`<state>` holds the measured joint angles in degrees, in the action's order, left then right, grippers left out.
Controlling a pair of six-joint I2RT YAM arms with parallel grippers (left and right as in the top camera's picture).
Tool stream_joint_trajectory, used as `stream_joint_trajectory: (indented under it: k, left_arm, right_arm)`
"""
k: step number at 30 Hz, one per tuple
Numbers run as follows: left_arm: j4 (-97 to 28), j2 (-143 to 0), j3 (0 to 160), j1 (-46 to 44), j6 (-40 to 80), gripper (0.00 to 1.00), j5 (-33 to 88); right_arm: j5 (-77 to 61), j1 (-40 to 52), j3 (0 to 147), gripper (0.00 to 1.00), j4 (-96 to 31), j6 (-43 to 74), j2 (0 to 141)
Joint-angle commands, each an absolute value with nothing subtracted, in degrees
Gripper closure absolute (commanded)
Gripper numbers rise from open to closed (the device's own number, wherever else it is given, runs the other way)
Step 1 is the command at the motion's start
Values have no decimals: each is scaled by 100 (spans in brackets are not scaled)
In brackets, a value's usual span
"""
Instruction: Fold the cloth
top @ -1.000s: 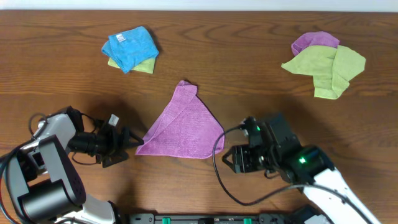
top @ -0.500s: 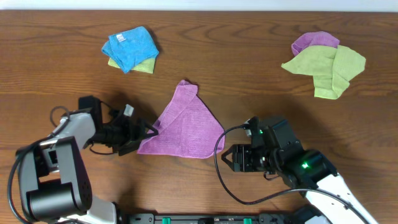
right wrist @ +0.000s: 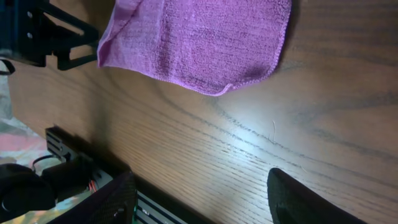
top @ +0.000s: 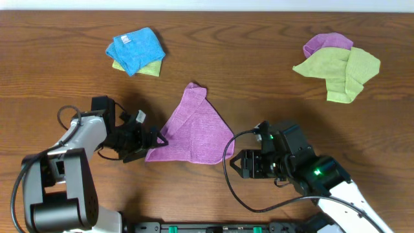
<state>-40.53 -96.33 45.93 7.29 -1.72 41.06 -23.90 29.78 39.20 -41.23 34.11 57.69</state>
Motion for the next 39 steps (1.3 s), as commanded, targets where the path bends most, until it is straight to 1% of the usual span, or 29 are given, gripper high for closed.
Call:
stream_joint_trajectory:
  k: [1, 3, 7, 12, 13, 15, 18, 19, 24, 27, 31, 39]
  left_arm:
    - [-4025, -9922, 4362, 746, -257, 13, 2368]
    - [-4047, -9922, 4362, 746, -231, 18, 2104]
    - [-4018, -9922, 4362, 746, -123, 20, 1769]
    - [-4010, -9922, 4362, 746, -121, 25, 1435]
    - [-4010, -9922, 4362, 746, -123, 29, 1367]
    - [-4014, -9922, 4362, 746, -121, 32, 1232]
    - [-4021, -9922, 4362, 746, -123, 47, 1146]
    - [-4027, -9922, 4362, 746, -126, 48, 1138]
    - [-4073, -9922, 4362, 746, -132, 48, 1197]
    - [-4152, -9922, 4362, 746, -342, 41, 1549]
    - [-4265, -9920, 4364, 742, -539, 37, 1802]
    - [-4375, -9920, 4368, 589, -731, 36, 2073]
  right_arm:
    - [-2309, 2965, 3894, 32, -4115, 3463, 5728]
    - [-2305, 2965, 3894, 31, -4115, 3463, 5728]
    - [-2287, 2965, 3894, 30, -4115, 3463, 5728]
    - [-2241, 2965, 3894, 30, -4112, 3463, 5728]
    - [-2224, 2965, 3894, 29, -4112, 3465, 5728]
    - [-2224, 2965, 3894, 29, -4112, 3463, 5728]
    - [-2222, 2965, 3894, 29, -4112, 3463, 5728]
    - [-2215, 2965, 3894, 28, -4112, 3463, 5728]
    - [-2117, 2965, 3894, 28, -4115, 3463, 5728]
    - [-2112, 2965, 3894, 27, -4112, 3463, 5728]
    - [-2093, 2965, 3894, 27, -4112, 3459, 5734]
    - [-2075, 2963, 3894, 27, -4110, 3361, 5739]
